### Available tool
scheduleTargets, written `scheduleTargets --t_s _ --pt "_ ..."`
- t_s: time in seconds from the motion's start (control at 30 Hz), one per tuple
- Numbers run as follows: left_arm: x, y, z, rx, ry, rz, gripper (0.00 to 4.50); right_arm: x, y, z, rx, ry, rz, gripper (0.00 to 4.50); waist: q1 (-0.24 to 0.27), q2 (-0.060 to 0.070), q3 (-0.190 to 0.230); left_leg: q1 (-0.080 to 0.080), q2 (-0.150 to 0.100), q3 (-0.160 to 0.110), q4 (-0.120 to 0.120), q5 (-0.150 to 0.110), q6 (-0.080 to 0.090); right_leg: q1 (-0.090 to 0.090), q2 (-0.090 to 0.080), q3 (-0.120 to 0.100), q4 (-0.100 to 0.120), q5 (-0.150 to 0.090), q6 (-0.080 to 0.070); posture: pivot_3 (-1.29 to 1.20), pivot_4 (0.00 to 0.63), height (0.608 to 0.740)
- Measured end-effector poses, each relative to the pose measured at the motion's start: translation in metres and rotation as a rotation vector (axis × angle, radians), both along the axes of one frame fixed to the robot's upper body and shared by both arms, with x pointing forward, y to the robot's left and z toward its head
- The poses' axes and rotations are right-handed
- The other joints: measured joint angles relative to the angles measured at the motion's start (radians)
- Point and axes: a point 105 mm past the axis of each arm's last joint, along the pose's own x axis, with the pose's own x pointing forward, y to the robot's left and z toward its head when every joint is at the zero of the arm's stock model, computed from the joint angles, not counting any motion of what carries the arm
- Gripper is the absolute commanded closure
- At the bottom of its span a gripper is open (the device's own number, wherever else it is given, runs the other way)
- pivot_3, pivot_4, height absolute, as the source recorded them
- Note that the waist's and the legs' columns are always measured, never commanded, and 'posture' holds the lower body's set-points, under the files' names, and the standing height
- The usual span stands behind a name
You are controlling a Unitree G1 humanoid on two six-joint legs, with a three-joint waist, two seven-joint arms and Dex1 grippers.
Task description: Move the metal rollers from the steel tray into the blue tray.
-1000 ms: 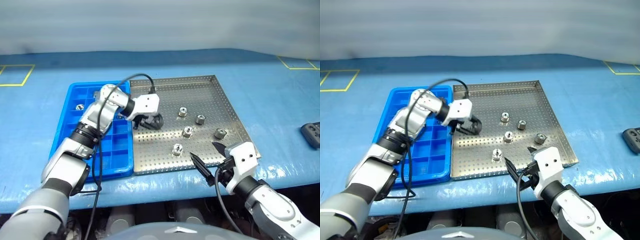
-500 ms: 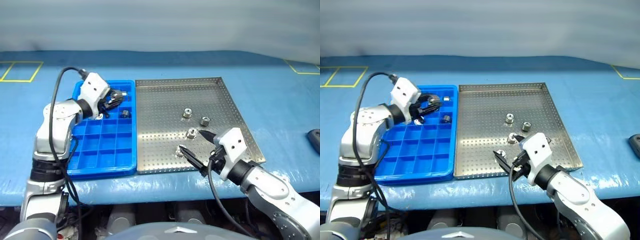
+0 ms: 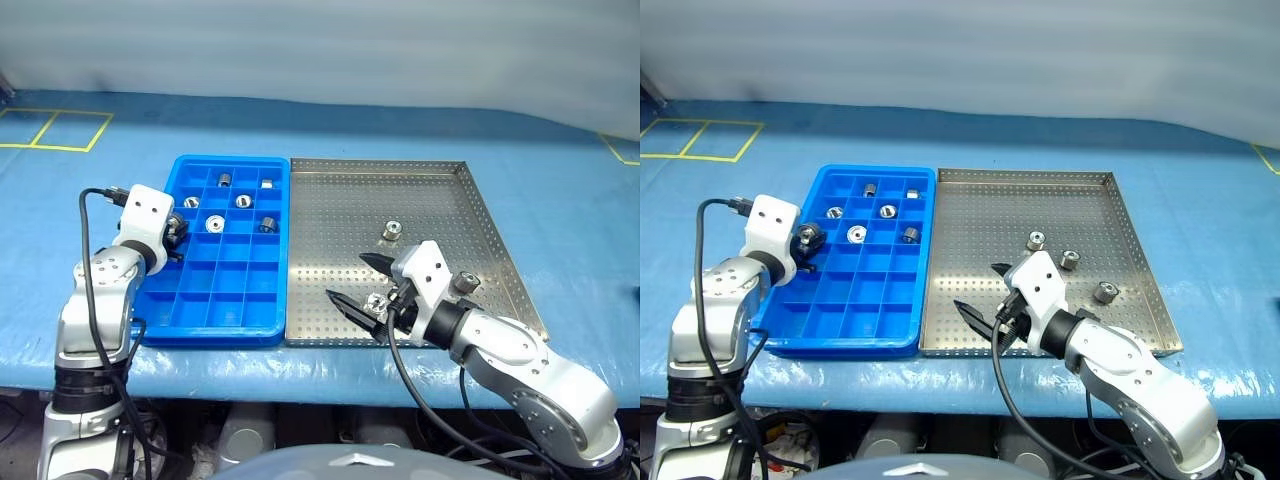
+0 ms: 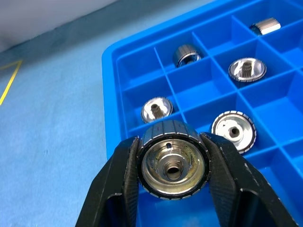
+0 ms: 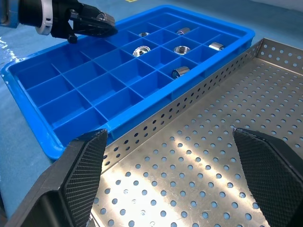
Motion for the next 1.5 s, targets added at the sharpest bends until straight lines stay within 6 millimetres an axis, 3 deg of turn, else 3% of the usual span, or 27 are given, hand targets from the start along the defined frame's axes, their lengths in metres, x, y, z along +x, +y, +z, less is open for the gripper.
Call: scheduleTargets --t_s 0.3,0.4,0.53,0.57,0.6,0.67,0.83,0.9,1.13,1.37,1.5 --pt "-0.01 0.003 -0.015 0.021 0.101 0.046 2.81 -0.003 -0.003 -0.007 -0.005 0.03 -0.011 0.0 0.0 0.0 0.0 0.0 0.0 0.0 0.0 0.0 0.0 0.0 0.0 0.0 0.0 -0.001 -0.002 0.19 0.15 0.74" --pt "-0.012 0.003 -0.018 0.027 0.13 0.05 1.83 -0.003 -0.004 -0.007 -0.007 0.032 -0.019 0.0 -0.002 0.0 0.0 0.0 0.0 0.0 0.0 0.0 0.0 0.0 0.0 0.0 0.0 -0.001 -0.002 0.19 0.15 0.74" --pt "-0.011 0.004 -0.006 0.052 0.11 0.037 0.54 -0.005 -0.009 -0.01 -0.012 0.042 -0.042 0.0 -0.002 0.0 0.0 0.0 0.001 0.0 -0.001 0.0 0.0 0.0 0.0 0.0 0.0 -0.002 -0.003 0.18 0.15 0.74" --pt "-0.01 -0.001 -0.002 0.038 0.098 0.013 0.14 -0.006 -0.01 -0.011 -0.014 0.045 -0.046 0.0 -0.002 0.0 0.0 0.0 0.001 0.0 -0.001 0.0 0.0 0.0 0.0 0.0 0.0 -0.002 -0.003 0.18 0.15 0.74" --pt "-0.007 -0.009 0.005 0.016 0.075 -0.027 0.03 -0.006 -0.01 -0.011 -0.016 0.044 -0.051 0.0 0.0 -0.001 0.0 0.0 0.001 0.0 0.0 0.0 0.0 0.0 -0.001 -0.001 0.0 -0.002 -0.003 0.18 0.15 0.74" --pt "-0.002 -0.025 0.022 -0.027 0.015 -0.106 0.03 -0.007 -0.011 -0.009 -0.016 0.037 -0.057 0.0 0.001 -0.001 0.0 0.0 0.001 0.0 0.0 0.0 0.0 0.0 -0.001 -0.001 0.0 -0.002 -0.003 0.13 0.15 0.74" --pt "0.006 -0.089 0.084 -0.174 -0.217 -0.487 0.03 -0.013 -0.026 -0.01 -0.04 0.043 -0.131 0.0 -0.007 -0.001 0.0 -0.001 -0.002 0.0 -0.001 0.0 0.0 0.0 -0.001 0.0 -0.002 -0.002 -0.002 0.1 0.15 0.74" --pt "0.002 -0.111 0.089 -0.189 -0.231 -0.643 0.03 -0.015 -0.033 -0.01 -0.048 0.044 -0.173 0.0 -0.018 0.0 0.0 0.0 -0.002 0.001 -0.002 0.0 0.0 0.0 -0.001 0.001 -0.002 -0.001 -0.002 0.06 0.15 0.74" --pt "0.006 -0.169 0.028 -0.232 0.038 -0.97 0.03 -0.029 -0.049 -0.022 -0.061 0.1 -0.284 0.0 -0.055 0.001 -0.001 0.0 -0.001 0.003 -0.001 0.0 0.0 0.0 0.0 0.0 -0.002 -0.002 -0.002 -0.02 0.15 0.74" --pt "0.003 -0.217 -0.003 -0.095 0.161 -1.226 0.03 -0.04 -0.062 -0.03 -0.044 0.122 -0.395 0.0 -0.092 0.001 -0.001 0.0 -0.003 0.004 -0.001 0.0 0.001 0.0 -0.001 0.003 -0.002 -0.001 -0.002 -0.14 0.15 0.74" --pt "-0.004 -0.232 -0.023 -0.045 0.219 -1.324 0.03 -0.045 -0.065 -0.031 -0.035 0.121 -0.438 0.0 -0.123 0.001 -0.001 0.0 -0.002 0.003 -0.001 0.0 0.001 0.0 0.0 0.004 -0.002 -0.001 -0.002 -0.18 0.15 0.74"
